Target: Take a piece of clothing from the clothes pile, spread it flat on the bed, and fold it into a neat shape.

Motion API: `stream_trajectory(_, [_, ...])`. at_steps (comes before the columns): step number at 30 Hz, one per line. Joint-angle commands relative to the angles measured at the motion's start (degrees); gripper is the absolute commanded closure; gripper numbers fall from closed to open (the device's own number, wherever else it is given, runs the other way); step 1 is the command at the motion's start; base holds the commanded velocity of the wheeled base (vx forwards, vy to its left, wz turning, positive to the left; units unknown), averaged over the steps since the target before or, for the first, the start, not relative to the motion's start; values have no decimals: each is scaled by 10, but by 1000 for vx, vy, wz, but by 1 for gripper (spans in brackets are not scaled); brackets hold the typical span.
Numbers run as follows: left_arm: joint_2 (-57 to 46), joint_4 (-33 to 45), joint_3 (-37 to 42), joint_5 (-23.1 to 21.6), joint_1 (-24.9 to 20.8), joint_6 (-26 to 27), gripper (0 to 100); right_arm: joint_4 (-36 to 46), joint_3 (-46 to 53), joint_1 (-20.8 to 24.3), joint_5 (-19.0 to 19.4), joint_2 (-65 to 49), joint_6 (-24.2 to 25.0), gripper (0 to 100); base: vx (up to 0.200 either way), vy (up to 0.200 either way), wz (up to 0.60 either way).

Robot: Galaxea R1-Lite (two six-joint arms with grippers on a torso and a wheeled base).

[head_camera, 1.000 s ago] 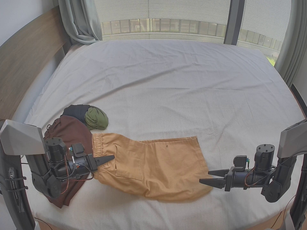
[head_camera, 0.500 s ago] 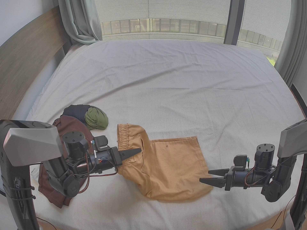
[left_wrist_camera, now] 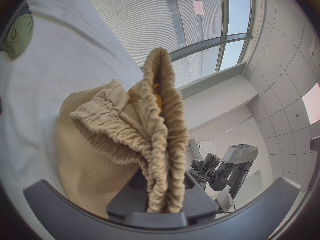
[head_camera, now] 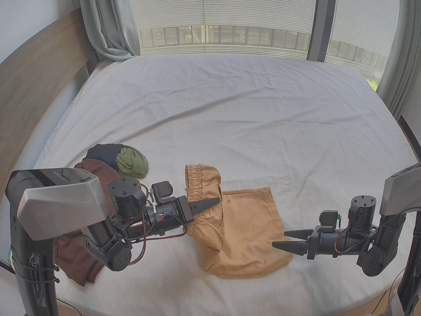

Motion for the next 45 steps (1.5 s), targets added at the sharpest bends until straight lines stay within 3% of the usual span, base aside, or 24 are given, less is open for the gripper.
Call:
stream_trajectory(1, [31,0,-17,3,-20,0,100,0,2,-4,0,0,0,0,0,0,0])
stream_trajectory(34, [127,1,-137,8,-72,-29,100,0,-38,-34,-1,-12,29,0,0,0,0])
stream_trajectory(45, [143,5,-145,7,-75,-37,100,0,-40,-36,-1,-8,29,0,0,0,0])
